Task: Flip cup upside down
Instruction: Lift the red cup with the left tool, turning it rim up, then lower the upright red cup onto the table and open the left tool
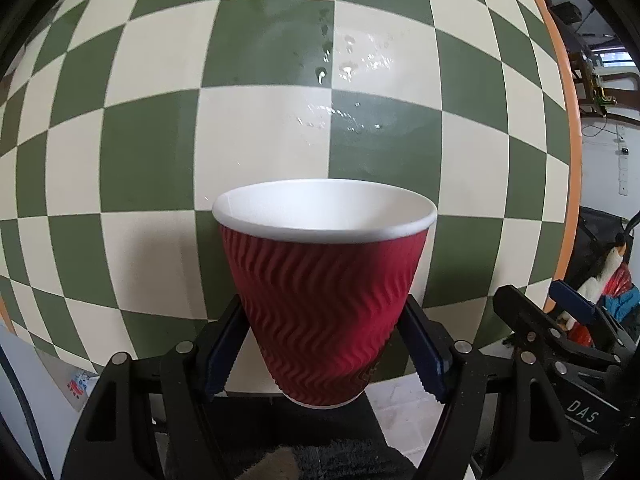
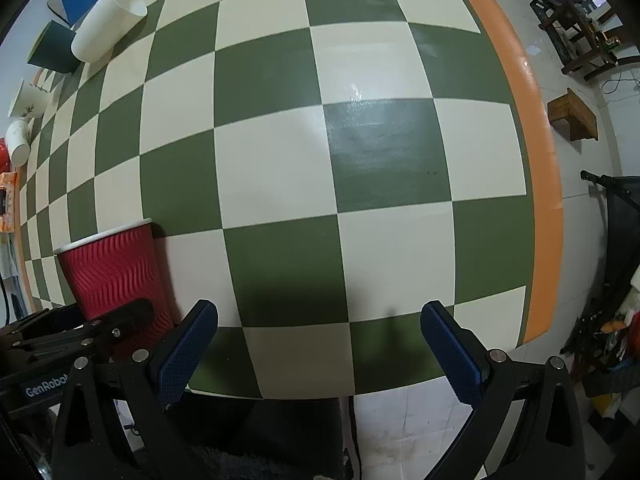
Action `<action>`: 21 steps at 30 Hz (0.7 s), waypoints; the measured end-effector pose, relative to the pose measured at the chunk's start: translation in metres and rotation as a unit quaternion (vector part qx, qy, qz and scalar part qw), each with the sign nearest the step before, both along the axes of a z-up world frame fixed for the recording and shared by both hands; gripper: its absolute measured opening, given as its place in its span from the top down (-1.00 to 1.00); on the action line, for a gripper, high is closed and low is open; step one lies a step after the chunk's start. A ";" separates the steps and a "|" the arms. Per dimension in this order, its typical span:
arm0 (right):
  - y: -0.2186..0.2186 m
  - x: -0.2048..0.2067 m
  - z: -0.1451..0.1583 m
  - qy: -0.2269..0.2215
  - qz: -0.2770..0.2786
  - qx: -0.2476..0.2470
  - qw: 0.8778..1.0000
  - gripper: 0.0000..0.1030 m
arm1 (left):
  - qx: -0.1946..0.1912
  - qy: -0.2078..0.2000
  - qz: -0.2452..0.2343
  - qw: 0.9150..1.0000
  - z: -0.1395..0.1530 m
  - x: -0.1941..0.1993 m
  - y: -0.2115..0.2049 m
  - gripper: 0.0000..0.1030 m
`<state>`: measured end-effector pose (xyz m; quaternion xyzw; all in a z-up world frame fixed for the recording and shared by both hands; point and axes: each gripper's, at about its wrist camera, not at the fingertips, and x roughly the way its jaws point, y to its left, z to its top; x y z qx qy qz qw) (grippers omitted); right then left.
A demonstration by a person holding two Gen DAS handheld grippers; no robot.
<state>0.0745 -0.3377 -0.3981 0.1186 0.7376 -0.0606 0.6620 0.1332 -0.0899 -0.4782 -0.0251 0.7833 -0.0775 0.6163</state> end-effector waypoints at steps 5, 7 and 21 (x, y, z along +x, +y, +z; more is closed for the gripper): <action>-0.001 0.002 0.005 -0.005 -0.005 -0.001 1.000 -1.00 | -0.003 -0.006 0.001 1.000 0.034 -0.015 -0.035 -0.60; -0.001 0.002 0.007 -0.006 -0.007 -0.005 1.000 -1.00 | -0.005 -0.005 0.001 1.000 0.034 -0.022 -0.035 -0.62; -0.007 0.002 0.047 -0.039 -0.013 0.001 0.999 -1.00 | -0.016 -0.060 0.012 0.998 0.083 -0.076 -0.051 -0.63</action>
